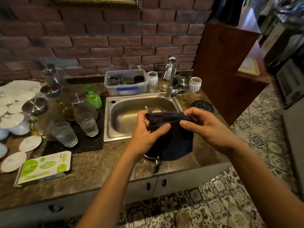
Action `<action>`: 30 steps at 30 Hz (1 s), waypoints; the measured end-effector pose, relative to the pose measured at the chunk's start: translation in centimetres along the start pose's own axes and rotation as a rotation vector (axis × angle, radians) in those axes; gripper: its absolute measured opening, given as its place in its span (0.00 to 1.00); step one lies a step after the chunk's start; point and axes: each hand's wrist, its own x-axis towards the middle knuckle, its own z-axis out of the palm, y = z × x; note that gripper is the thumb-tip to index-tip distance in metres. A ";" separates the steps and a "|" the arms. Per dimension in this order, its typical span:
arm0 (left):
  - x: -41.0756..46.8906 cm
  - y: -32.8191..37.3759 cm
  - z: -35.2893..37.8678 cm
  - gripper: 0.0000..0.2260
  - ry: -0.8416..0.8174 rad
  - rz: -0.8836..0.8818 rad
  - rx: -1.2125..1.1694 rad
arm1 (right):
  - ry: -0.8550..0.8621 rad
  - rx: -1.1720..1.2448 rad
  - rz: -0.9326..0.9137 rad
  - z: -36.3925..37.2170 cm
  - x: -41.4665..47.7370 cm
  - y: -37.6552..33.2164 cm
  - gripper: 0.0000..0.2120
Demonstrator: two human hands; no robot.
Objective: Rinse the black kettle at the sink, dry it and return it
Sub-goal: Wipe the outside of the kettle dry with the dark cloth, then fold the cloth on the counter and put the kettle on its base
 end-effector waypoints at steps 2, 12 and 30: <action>0.7 0.2 0.5 0.34 -0.061 0.011 0.044 | -0.008 0.029 0.015 -1.7 -0.3 -0.6 0.08; 8.0 -0.9 6.4 0.10 -0.330 0.156 0.709 | -0.005 -0.110 0.129 -12.3 0.4 3.8 0.13; 23.0 -15.9 22.7 0.13 -0.234 -0.034 1.519 | -0.018 -0.765 0.378 -27.5 8.8 23.8 0.08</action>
